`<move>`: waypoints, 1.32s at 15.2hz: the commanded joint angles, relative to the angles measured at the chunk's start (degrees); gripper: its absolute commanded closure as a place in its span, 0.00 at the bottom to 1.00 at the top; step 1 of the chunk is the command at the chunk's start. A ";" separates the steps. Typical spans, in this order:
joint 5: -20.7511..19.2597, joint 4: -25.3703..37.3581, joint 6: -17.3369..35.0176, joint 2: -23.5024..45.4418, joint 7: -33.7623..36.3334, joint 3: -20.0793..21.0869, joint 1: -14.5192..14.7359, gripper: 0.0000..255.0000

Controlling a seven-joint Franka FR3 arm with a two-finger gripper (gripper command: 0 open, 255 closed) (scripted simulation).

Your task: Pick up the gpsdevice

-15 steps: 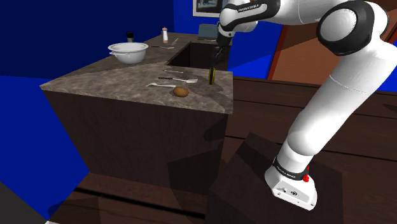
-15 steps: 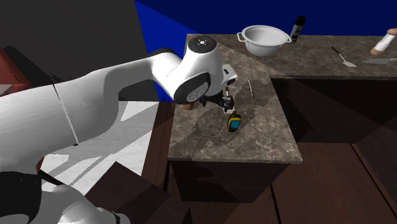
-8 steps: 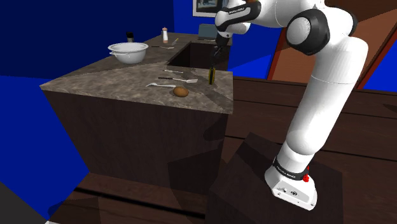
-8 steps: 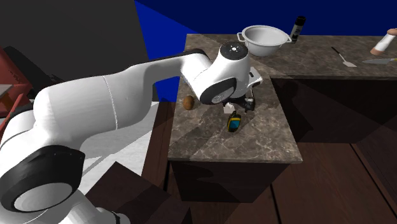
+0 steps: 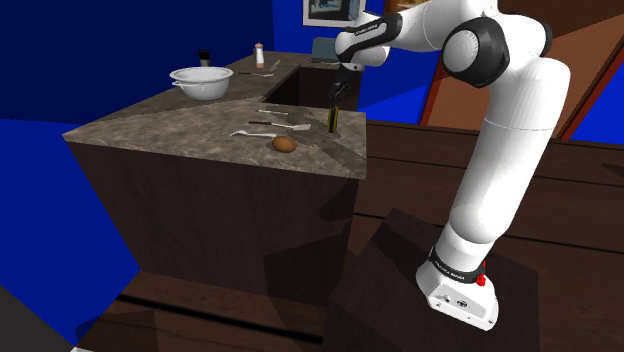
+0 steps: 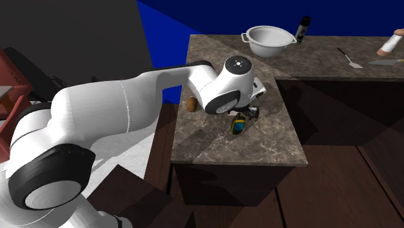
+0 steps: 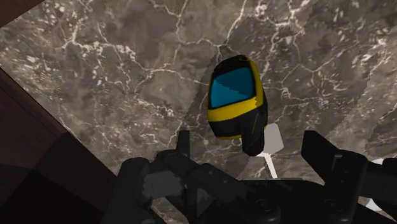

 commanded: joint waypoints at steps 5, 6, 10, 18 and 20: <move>0.06 -0.41 0.40 -0.05 -0.11 0.00 -0.01 1.00; 0.05 -0.41 0.39 -0.06 -0.12 0.00 -0.01 1.00; 0.06 -0.42 0.39 -0.06 -0.12 0.00 -0.01 1.00; -0.92 4.08 -4.67 -0.75 1.01 -0.19 -0.03 1.00; -1.12 5.49 -6.15 -0.85 1.29 -0.23 -0.06 1.00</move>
